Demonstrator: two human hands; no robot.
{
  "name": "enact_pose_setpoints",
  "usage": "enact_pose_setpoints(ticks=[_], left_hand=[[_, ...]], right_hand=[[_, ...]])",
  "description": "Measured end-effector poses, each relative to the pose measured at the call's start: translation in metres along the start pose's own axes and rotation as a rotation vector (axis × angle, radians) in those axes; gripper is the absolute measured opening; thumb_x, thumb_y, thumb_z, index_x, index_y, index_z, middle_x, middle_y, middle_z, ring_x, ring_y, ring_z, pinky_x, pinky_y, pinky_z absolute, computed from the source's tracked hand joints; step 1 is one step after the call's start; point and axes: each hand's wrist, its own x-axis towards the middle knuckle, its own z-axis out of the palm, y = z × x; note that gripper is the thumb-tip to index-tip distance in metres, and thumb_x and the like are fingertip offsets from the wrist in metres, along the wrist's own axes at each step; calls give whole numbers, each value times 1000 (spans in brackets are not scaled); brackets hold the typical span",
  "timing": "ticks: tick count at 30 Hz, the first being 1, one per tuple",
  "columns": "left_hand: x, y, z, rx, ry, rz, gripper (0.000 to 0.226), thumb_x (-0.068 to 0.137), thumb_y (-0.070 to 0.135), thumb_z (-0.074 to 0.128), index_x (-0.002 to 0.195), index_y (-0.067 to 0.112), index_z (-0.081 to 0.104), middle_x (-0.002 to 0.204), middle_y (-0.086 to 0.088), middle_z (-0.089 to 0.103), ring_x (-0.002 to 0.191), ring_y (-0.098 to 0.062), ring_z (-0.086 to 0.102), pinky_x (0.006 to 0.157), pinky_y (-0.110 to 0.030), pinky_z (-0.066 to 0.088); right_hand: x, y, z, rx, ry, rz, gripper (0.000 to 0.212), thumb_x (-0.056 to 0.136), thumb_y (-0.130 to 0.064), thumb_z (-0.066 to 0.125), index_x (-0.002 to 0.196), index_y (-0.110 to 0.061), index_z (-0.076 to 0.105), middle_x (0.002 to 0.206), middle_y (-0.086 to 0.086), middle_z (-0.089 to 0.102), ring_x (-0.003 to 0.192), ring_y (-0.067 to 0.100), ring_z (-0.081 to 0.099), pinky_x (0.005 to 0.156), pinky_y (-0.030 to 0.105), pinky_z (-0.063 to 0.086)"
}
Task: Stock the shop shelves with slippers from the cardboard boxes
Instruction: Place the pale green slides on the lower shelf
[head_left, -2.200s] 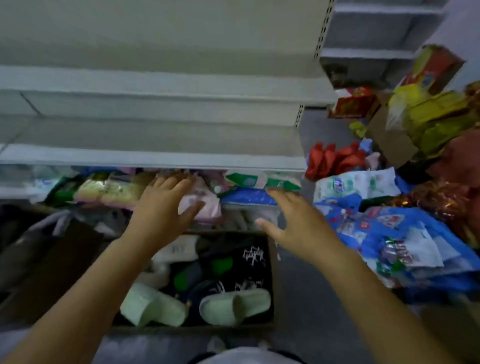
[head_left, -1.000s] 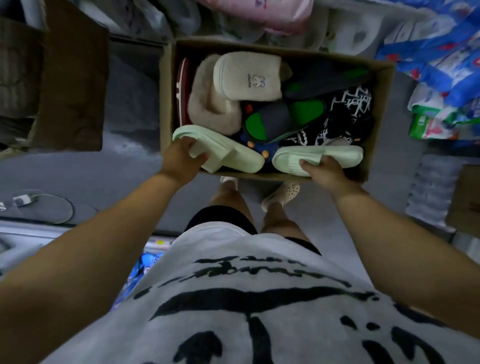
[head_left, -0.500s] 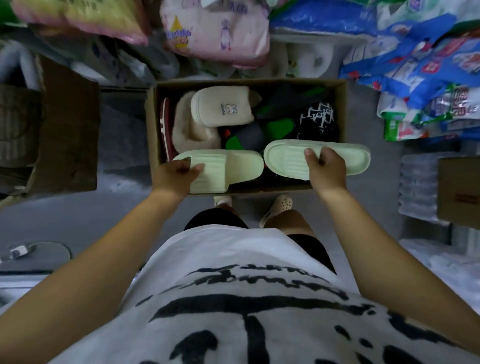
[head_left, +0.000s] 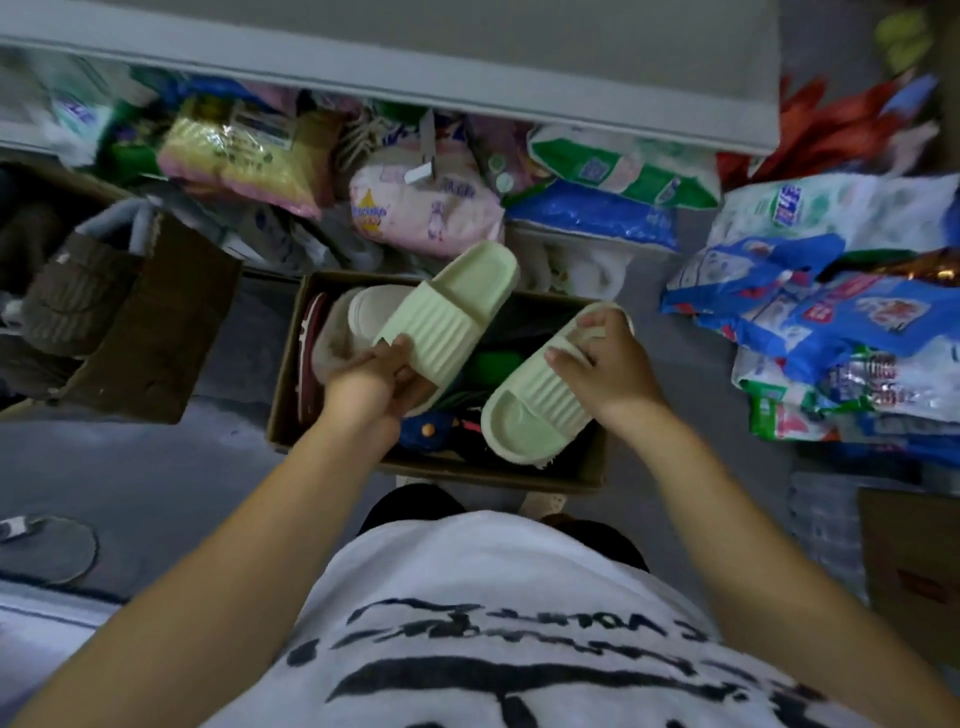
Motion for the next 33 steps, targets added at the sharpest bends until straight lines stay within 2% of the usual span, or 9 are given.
enact_pose_setpoints(ticks=[5,9,14,16,18,21,23,30,33], left_hand=[[-47,-33,60,-188,-47,53,6,101,10,61,101,4,64,100,-11,76,86,-23,77,72,-42,64],[-79,-39,71,-213,-90,99,11,99,9,64,98,-1,59,107,-19,75,97,-31,75,77,-45,63],[-103,-13,51,356,30,248,32,91,34,75,87,3,68,82,-15,77,74,-23,77,62,-32,60],[-102,4,39,547,141,454,44,83,47,81,85,5,67,79,-10,74,73,-23,72,66,-35,56],[-102,28,32,632,157,521,57,76,56,82,104,10,62,95,-4,68,87,-18,66,75,-33,53],[-103,64,32,616,-146,471,65,78,53,78,125,13,59,114,0,70,105,-18,67,85,-32,55],[-104,84,34,570,-277,520,60,75,49,79,122,14,65,109,-4,76,104,-22,73,91,-45,59],[-117,151,61,410,-410,723,55,75,39,82,115,3,68,101,-12,78,97,-30,75,87,-50,60],[-125,182,78,422,-456,769,44,82,34,81,110,1,71,98,-14,78,94,-31,76,89,-50,60]], right_hand=[[2,-17,-30,-111,-127,-244,39,95,-44,66,133,-41,57,126,-7,63,120,11,56,107,38,44],[-3,-26,-39,-135,-79,-347,36,83,-61,69,111,-38,72,118,-14,71,115,9,63,101,41,50],[-10,-43,-48,-143,-93,-468,30,89,-30,77,114,-14,74,114,-4,68,103,3,56,88,12,43],[-14,-58,-51,-164,-94,-509,27,89,-31,77,111,-16,75,105,-12,66,101,1,56,88,13,44],[-18,-76,-54,-167,-98,-542,25,87,-28,79,109,-16,76,99,-17,66,101,1,60,93,18,46],[-24,-106,-57,-178,-82,-621,19,85,-25,81,104,-22,76,95,-17,70,98,5,66,92,22,51],[-29,-127,-60,-177,-43,-677,15,85,-25,82,98,-28,74,92,-18,71,94,3,67,88,19,51],[-49,-197,-89,-177,185,-753,33,85,-32,80,117,-30,71,90,-25,59,88,-18,55,75,1,38],[-54,-223,-107,-228,326,-812,46,84,-39,79,127,-30,66,86,-21,53,81,-16,52,73,5,38]])
